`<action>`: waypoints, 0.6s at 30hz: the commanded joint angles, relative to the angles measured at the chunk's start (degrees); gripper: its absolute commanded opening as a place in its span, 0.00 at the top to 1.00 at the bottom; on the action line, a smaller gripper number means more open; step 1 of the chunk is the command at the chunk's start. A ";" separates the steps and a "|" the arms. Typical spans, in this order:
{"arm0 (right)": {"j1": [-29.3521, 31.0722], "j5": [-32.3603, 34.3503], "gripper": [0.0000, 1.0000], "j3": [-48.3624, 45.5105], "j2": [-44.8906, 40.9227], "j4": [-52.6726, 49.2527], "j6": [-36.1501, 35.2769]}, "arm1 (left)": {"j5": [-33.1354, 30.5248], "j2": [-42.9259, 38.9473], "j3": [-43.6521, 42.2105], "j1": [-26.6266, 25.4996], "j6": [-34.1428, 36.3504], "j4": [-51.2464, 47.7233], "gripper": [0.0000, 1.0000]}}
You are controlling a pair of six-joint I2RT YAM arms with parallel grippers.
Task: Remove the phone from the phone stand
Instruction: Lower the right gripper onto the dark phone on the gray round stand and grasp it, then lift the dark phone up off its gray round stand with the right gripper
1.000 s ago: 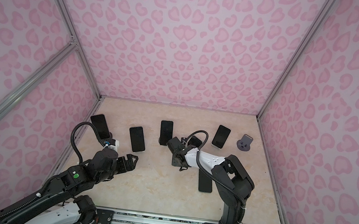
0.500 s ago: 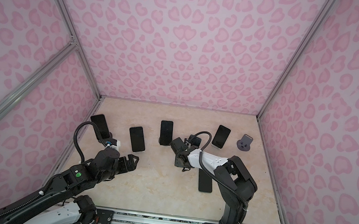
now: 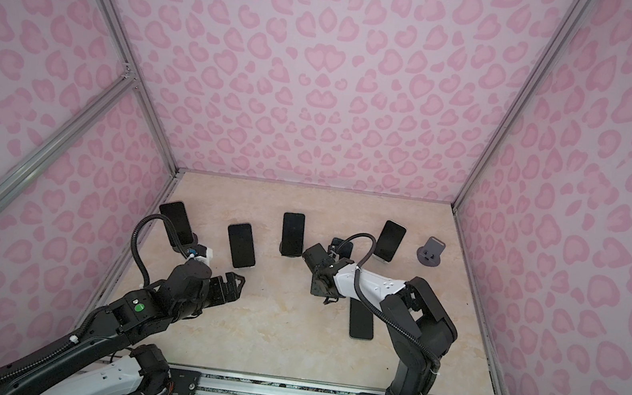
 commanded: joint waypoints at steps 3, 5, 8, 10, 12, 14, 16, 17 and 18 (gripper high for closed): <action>-0.01 1.55 0.81 -1.38 -1.25 -1.21 0.46 | -1.38 -0.17 0.98 0.07 1.54 0.18 0.05; 0.54 1.78 0.81 -2.08 -2.25 -1.61 0.59 | -3.26 -0.97 1.92 0.06 3.23 -1.18 0.05; 1.75 3.13 0.79 -2.11 -4.45 -3.84 1.00 | -4.55 -3.02 2.17 0.07 4.12 -1.25 0.05; 2.70 3.92 0.77 -2.23 -6.78 -5.55 1.85 | -4.56 -4.09 1.81 0.10 4.12 -0.77 0.05; 3.57 5.03 0.76 -2.25 -9.64 -7.25 3.08 | -4.74 -4.77 1.62 0.11 4.26 -0.95 0.05; 4.43 7.21 0.66 -1.68 -13.02 -9.54 4.59 | -5.09 -5.52 1.67 0.07 4.67 -1.61 0.05; 4.54 9.13 0.52 -0.46 -15.77 -11.53 5.59 | -5.41 -6.46 1.91 0.07 5.32 -2.33 0.05; 4.55 10.35 0.45 0.45 -16.94 -12.39 5.79 | -5.60 -7.03 2.00 0.06 5.66 -2.69 0.05; 4.56 11.89 0.37 1.66 -17.80 -13.20 5.66 | -5.78 -7.83 2.01 0.09 5.92 -2.84 0.05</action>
